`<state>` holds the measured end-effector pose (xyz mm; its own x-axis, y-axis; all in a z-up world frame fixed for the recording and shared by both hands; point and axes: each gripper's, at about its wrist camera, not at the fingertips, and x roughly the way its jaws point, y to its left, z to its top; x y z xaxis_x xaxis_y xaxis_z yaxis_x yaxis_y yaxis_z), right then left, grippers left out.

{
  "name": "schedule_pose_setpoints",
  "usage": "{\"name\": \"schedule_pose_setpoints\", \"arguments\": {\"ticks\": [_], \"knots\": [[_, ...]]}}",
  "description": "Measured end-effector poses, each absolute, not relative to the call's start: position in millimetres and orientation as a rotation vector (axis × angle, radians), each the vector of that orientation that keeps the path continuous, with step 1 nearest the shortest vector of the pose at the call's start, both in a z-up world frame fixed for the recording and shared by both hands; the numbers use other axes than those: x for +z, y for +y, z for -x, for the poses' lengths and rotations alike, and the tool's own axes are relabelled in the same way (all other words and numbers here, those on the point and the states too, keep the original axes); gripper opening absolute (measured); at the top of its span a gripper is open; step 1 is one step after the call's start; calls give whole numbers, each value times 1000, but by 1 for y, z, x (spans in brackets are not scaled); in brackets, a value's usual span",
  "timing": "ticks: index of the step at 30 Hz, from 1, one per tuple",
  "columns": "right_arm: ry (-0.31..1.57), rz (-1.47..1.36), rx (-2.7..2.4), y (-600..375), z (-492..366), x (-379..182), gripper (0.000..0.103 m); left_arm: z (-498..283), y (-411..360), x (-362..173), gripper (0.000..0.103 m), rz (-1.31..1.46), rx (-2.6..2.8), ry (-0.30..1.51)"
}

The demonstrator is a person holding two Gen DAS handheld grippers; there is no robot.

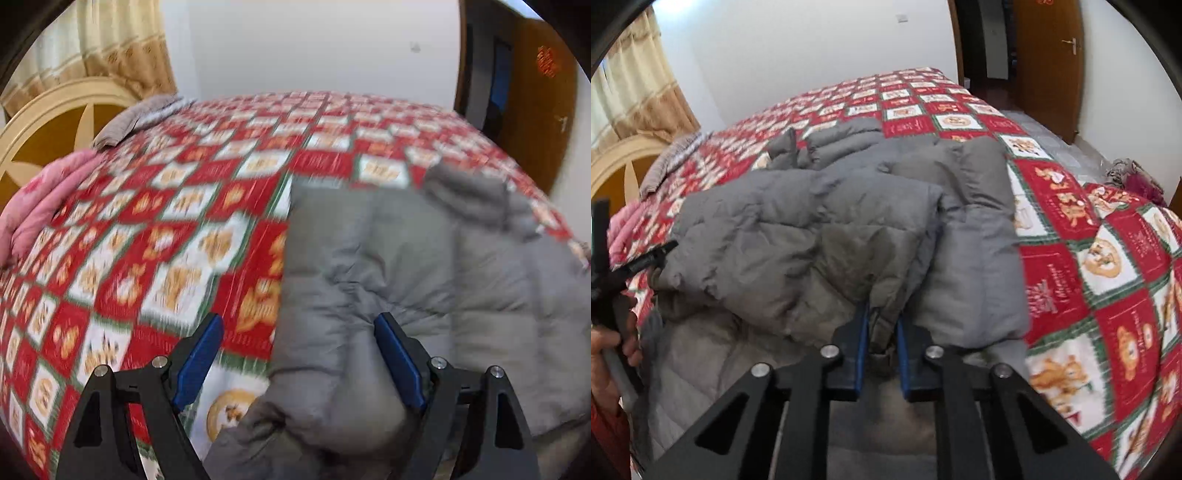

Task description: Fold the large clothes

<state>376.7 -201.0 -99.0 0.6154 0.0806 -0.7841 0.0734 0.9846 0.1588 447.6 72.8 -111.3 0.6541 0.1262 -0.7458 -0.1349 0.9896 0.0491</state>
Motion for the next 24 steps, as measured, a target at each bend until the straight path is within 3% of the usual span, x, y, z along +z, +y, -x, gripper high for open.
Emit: {"name": "schedule_pose_setpoints", "arguments": {"ticks": [6, 9, 12, 14, 16, 17, 20, 22, 24], "knots": [[943, -151, -41, -213, -387, -130, 9, -427, 75, -138, 86, 10, 165, 812], [920, -176, -43, -221, -387, -135, 9, -431, 80, -142, 97, 44, 187, 834], [909, -199, -33, -224, -385, -132, 12, -434, 89, -143, 98, 95, 166, 852], [901, -190, -37, -225, -373, -125, 25, -427, 99, -137, 98, 152, 120, 860], [872, -207, -50, -229, -355, -114, 54, -417, 109, -129, 98, 195, 102, 854], [841, -222, -71, -235, -342, -106, 59, -407, 117, -120, 98, 219, 102, 840], [720, -170, -188, -243, -318, -77, 59, -396, 125, -97, 98, 210, 116, 808], [637, -138, -203, -239, -317, -55, 42, -398, 120, -70, 98, 161, 142, 733], [593, -135, -146, -225, -333, -35, 42, -412, 104, -48, 98, 93, 147, 675]]}}
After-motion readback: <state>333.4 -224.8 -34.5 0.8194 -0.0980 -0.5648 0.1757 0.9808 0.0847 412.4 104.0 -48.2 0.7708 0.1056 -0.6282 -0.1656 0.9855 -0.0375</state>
